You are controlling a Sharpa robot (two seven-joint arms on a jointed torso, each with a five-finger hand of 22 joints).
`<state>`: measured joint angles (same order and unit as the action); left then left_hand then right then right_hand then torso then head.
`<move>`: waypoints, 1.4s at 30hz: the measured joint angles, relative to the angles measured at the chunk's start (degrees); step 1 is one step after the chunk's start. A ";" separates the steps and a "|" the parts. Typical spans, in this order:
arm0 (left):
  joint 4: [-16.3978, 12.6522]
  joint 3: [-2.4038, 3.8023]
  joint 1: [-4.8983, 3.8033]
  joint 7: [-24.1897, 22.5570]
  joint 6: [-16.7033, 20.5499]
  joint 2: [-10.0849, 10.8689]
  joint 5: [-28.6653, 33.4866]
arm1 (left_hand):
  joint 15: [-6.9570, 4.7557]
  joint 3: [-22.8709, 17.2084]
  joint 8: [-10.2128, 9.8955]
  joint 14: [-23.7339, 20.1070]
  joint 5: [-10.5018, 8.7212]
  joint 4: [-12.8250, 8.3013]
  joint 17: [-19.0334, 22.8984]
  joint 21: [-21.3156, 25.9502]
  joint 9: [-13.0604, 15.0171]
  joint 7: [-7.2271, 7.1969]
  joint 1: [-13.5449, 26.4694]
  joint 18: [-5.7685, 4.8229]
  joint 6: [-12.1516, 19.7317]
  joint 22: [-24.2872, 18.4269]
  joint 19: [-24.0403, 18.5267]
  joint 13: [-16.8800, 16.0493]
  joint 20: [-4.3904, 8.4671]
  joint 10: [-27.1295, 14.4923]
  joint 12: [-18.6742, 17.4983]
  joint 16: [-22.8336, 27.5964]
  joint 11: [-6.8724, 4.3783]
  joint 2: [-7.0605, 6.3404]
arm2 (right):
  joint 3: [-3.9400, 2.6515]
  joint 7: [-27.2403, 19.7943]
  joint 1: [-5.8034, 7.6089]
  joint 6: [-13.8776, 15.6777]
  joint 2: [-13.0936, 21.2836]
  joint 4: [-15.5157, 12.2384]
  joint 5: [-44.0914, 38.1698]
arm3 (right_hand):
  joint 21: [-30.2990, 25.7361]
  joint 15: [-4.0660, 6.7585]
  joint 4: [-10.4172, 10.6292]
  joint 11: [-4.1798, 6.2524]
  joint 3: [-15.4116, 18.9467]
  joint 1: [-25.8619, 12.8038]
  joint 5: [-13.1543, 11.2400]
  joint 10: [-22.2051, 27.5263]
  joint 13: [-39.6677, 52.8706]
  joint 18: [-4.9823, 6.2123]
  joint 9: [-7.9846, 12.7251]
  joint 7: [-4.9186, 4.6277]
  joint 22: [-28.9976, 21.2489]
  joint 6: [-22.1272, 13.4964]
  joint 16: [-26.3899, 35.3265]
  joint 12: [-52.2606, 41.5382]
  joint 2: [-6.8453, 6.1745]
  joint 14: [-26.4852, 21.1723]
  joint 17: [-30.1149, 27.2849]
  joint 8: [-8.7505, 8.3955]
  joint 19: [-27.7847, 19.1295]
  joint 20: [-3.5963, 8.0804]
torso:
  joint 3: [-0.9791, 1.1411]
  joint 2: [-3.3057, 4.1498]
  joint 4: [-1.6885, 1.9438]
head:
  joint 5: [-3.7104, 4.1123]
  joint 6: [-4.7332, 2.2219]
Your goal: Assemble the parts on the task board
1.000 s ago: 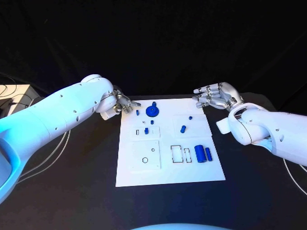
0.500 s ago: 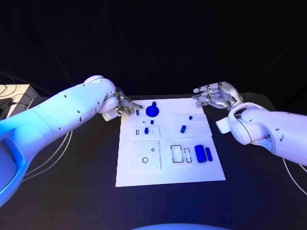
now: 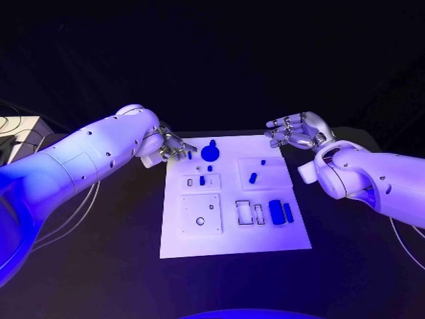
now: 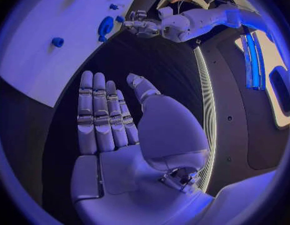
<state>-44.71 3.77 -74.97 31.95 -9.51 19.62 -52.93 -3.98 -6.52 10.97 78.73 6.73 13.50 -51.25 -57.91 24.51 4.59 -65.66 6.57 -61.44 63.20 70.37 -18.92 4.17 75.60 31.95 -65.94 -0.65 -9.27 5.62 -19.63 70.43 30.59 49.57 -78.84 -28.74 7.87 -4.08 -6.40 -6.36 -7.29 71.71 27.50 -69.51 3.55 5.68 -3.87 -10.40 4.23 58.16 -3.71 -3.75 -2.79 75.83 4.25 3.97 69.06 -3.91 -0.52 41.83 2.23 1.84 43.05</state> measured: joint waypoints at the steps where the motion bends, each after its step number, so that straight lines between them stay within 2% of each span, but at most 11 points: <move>1: 0.12 -0.01 0.00 0.00 -0.03 -0.01 0.06 | -0.01 -0.16 0.05 0.01 0.00 -0.16 0.00 0.00 0.06 0.00 -0.07 0.00 0.00 0.04 0.00 0.00 0.00 0.07 0.00 0.00 -0.07 0.20 | 0.00 0.00 0.01 0.00 0.00 -0.02 0.00 | 0.00 0.00 0.00 0.00 0.00 0.00 0.00 0.00 0.00 0.00 0.00 0.00 0.00 0.00 0.00 0.00 0.00 0.00 0.00 0.00 0.00 0.00 | 0.01 0.00 0.00 | 0.00 0.01; 2: 0.21 -0.02 0.00 0.00 -0.05 -0.02 0.12 | -0.01 -0.38 0.36 0.01 0.00 -0.38 -0.12 0.00 0.20 0.00 0.02 0.00 0.00 0.16 0.00 0.00 0.00 0.07 0.00 -0.23 -0.07 0.77 | 0.00 0.00 0.01 0.01 0.00 -0.03 0.00 | 0.00 0.00 0.00 0.00 0.00 0.00 0.00 0.00 0.00 0.00 0.00 0.00 0.00 0.00 0.00 0.00 0.00 0.00 0.00 0.00 0.00 0.00 | 0.01 0.00 0.01 | 0.02 0.02; 6: 0.54 -0.06 0.00 0.00 -0.14 -0.12 0.37 | -0.01 -1.67 0.65 0.01 0.00 -1.17 -0.35 -0.21 0.61 0.00 -0.25 -0.01 0.00 0.34 0.21 0.00 0.21 0.07 0.00 -0.33 -0.07 1.55 | 0.00 -0.01 0.04 0.02 0.00 -0.09 0.00 | 0.00 0.00 0.00 0.00 0.00 0.00 0.00 0.00 0.00 0.00 0.00 0.00 0.00 0.00 0.00 0.00 0.00 0.00 0.00 0.00 0.00 0.00 | 0.01 0.00 0.01 | 0.03 0.09; 9: 0.70 -0.11 0.00 0.00 -0.23 -0.23 0.65 | -0.01 -2.69 0.66 0.01 0.00 -2.05 -0.44 -0.21 0.81 0.00 -0.22 -0.01 0.00 0.41 0.21 0.00 0.21 0.07 0.00 -0.33 -0.07 1.58 | -0.01 -0.01 0.05 0.02 -0.01 -0.10 -0.01 | 0.00 0.00 0.00 0.00 0.00 0.00 0.00 0.00 0.00 0.00 0.00 0.00 0.00 0.00 0.00 0.00 0.00 0.00 0.00 0.00 0.00 0.00 | 0.01 0.00 0.00 | 0.04 0.22; 17: 1.40 -0.24 0.00 -0.06 -0.46 -0.73 1.52 | -0.01 -3.29 0.66 0.01 0.00 -3.82 -0.44 -0.21 1.03 0.00 -0.54 -0.01 0.00 0.55 0.20 0.00 0.21 0.29 0.00 -0.33 -0.28 2.95 | -0.01 -0.01 0.08 0.04 -0.03 -0.18 -0.01 | 0.00 0.00 0.00 0.00 0.00 0.00 0.00 0.00 0.00 0.00 0.00 0.00 0.00 0.00 0.00 0.00 0.00 0.00 0.00 0.00 0.00 0.00 | 0.02 0.08 -0.08 | 0.10 0.29; 34: 2.28 -0.35 0.00 -0.44 -0.58 -1.25 2.62 | -0.22 -3.13 0.87 0.22 0.00 -4.58 -0.63 -0.21 1.07 0.00 -0.55 -0.01 0.00 0.73 0.21 0.00 0.22 0.28 0.00 -0.33 -0.28 3.41 | -0.02 -0.01 0.12 0.05 -0.17 -0.22 -0.02 | 0.00 0.00 -0.24 0.00 -0.24 0.00 0.00 0.00 0.00 0.00 0.00 0.00 0.00 0.00 0.00 0.00 0.00 0.00 0.00 0.00 0.00 0.00 | 0.04 0.07 0.00 | 0.24 0.45; 42: 2.62 -0.39 0.00 -0.75 -0.64 -1.41 3.05 | -0.22 -4.37 0.87 0.22 0.00 -7.24 -0.93 -0.20 1.11 -0.20 -2.96 -0.02 -0.20 0.95 0.40 0.11 0.41 0.49 -0.29 -0.56 -0.48 6.73 | -0.02 -0.01 0.12 0.05 -0.23 -0.17 -0.02 | 0.00 0.00 -0.24 0.00 -0.24 0.00 0.00 0.00 0.00 0.00 0.00 0.00 0.00 0.00 0.00 0.00 0.00 0.00 0.00 0.00 0.00 0.00 | 0.04 0.07 0.00 | 0.32 0.51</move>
<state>-42.09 3.38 -74.97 31.20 -10.15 18.21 -49.87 -4.20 -10.89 11.84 78.95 6.73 6.26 -52.18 -58.10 25.62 4.39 -68.63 6.55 -61.64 64.14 70.77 -18.81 4.58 76.09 31.66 -66.50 -1.13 -2.55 5.60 -19.65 70.55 30.64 49.33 -79.01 -28.76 7.87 -4.07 -6.64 -6.36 -7.53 71.71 27.49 -69.51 3.54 5.68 -3.87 -10.40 4.23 58.16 -3.71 -3.75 -2.79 75.83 4.25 3.97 69.06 -3.91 -0.48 41.90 2.23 2.16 43.56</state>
